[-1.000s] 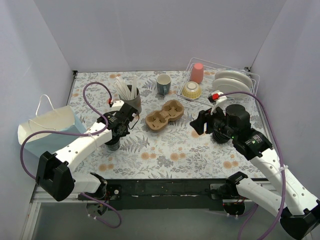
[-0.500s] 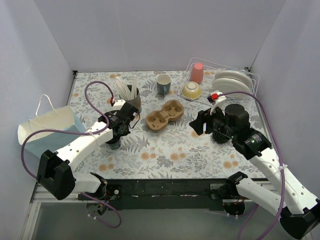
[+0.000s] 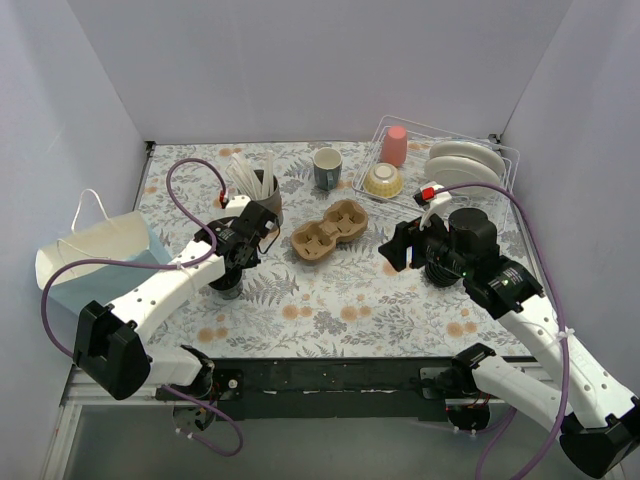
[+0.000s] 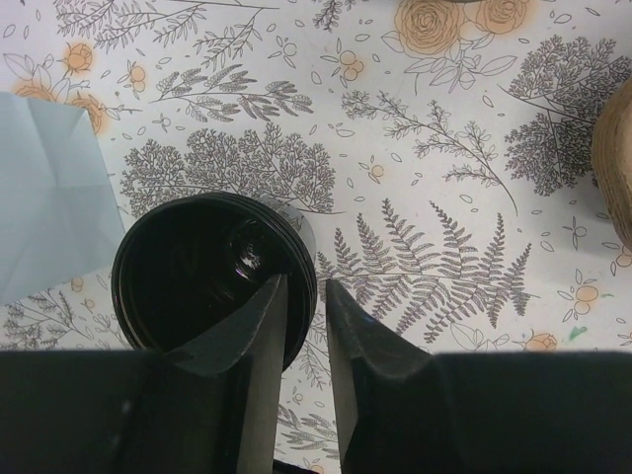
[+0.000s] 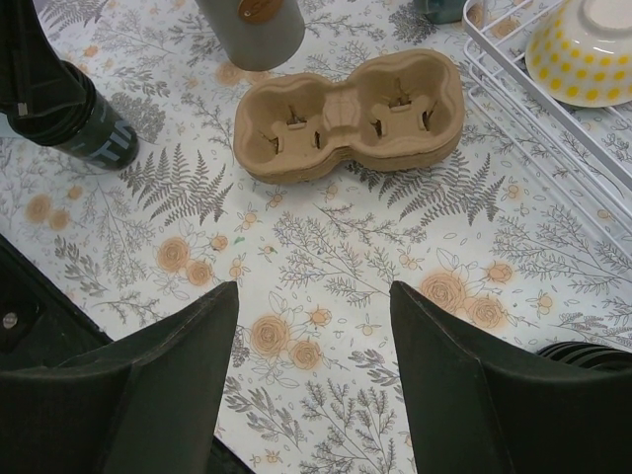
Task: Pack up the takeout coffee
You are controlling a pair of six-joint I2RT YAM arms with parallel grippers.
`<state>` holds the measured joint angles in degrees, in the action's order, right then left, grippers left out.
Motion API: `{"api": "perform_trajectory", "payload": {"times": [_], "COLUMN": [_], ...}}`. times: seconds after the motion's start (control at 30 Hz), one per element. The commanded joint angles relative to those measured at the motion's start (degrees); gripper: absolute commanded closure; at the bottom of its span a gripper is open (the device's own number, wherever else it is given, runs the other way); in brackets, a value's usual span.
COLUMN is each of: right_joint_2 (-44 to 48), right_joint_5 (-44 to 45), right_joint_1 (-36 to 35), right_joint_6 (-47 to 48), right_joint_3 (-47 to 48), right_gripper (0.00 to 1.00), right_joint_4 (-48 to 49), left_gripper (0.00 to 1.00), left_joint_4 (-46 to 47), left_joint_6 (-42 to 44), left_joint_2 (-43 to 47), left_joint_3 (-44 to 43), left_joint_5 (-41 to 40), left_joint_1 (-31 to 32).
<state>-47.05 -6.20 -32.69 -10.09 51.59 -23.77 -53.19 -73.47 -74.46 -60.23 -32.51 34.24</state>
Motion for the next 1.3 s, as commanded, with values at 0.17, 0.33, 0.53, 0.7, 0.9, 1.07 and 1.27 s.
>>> {"api": "perform_trajectory", "payload": {"times": [0.17, 0.33, 0.53, 0.7, 0.9, 1.07, 1.27], "right_joint_2": [-0.15, -0.33, -0.33, -0.5, -0.41, -0.24, -0.41], "right_joint_5": [-0.31, -0.57, -0.57, -0.75, -0.83, -0.83, -1.01], "right_joint_1": [0.08, 0.08, 0.08, 0.08, 0.08, 0.08, 0.08], "right_joint_6": [0.77, 0.77, 0.77, 0.77, 0.68, 0.59, 0.42], "right_joint_3": [1.23, 1.32, 1.32, 1.32, 1.32, 1.14, 0.79], "right_gripper": [0.29, 0.28, 0.28, 0.29, 0.28, 0.29, 0.28], "right_joint_4": [0.3, 0.04, 0.13, 0.13, 0.13, 0.04, 0.21], "left_gripper": [0.77, 0.82, 0.82, 0.82, 0.83, 0.87, 0.99], "left_joint_4": [-0.78, -0.16, 0.19, 0.54, 0.72, 0.28, -0.51], "left_joint_6": [-1.59, -1.59, -1.76, -1.76, -1.85, -1.85, -1.32], "left_joint_2": [1.6, 0.37, 0.28, 0.19, 0.1, 0.63, 1.07], "left_joint_3": [0.02, 0.64, 1.08, 1.87, 2.4, 2.04, 0.99], "left_joint_5": [-2.65, -2.47, -2.47, -2.21, -2.03, -2.12, -2.03], "left_joint_1": [-0.31, -0.31, -0.31, -0.31, -0.31, -0.31, -0.31]}}
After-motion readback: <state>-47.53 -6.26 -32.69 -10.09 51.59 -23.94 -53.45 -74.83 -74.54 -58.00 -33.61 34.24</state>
